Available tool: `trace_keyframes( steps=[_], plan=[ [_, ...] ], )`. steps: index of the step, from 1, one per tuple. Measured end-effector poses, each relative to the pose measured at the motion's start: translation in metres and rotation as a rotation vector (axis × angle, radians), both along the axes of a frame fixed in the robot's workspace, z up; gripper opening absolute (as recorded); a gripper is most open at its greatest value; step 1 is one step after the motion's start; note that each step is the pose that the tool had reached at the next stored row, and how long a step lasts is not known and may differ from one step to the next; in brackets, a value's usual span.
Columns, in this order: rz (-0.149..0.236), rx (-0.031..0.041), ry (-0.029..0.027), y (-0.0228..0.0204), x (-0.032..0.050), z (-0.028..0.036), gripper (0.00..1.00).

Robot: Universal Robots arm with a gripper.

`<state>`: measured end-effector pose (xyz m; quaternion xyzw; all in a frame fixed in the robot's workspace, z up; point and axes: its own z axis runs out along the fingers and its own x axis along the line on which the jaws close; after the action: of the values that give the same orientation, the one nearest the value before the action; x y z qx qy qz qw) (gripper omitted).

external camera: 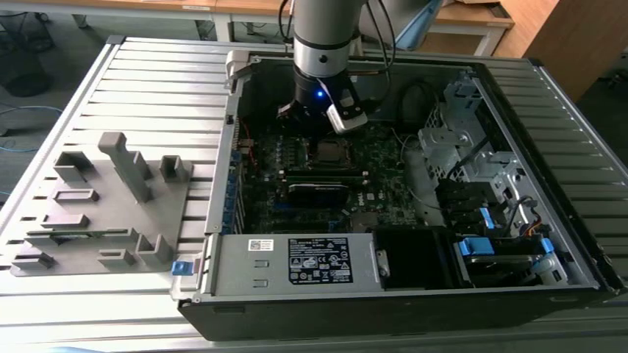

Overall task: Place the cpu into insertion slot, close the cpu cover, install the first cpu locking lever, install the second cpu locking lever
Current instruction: 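Close the cpu cover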

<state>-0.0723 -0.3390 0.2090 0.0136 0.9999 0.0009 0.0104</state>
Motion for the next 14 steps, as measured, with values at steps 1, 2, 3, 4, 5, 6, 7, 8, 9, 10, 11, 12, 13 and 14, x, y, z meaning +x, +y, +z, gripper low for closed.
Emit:
trace_keyframes(
  steps=[1,2,3,4,5,6,7,8,9,10,11,12,13,14],
  plan=[
    [0.000,0.0002,-0.0001,0.0000,0.0000,-0.0001,0.11],
    [0.000,0.0001,-0.0001,0.0000,0.0000,-0.0001,0.11],
    [0.000,0.0003,-0.0002,0.0001,0.0000,-0.0001,0.11],
    [0.000,0.0004,-0.0003,0.0003,0.0000,-0.0002,0.11],
    [0.000,0.0004,-0.0002,0.0005,0.0000,-0.0002,0.11],
    [0.000,0.0002,-0.0002,0.0008,0.0000,-0.0003,0.11],
    [0.000,0.0003,-0.0002,0.0010,0.0000,-0.0004,0.11],
    [0.000,0.0003,-0.0001,0.0010,0.0000,-0.0007,0.11],
    [0.000,0.0002,-0.0001,0.0011,0.0000,-0.0013,0.11],
    [0.000,0.0002,-0.0001,0.0011,0.0000,-0.0022,0.11],
    [0.000,0.0002,-0.0001,0.0011,0.0000,-0.0030,0.11],
    [0.000,0.0002,-0.0001,0.0011,0.0000,-0.0039,0.11],
    [0.000,0.0001,-0.0002,0.0010,-0.0001,-0.0047,0.11],
    [0.000,0.0002,-0.0003,0.0011,-0.0001,-0.0054,0.11]
  ],
)
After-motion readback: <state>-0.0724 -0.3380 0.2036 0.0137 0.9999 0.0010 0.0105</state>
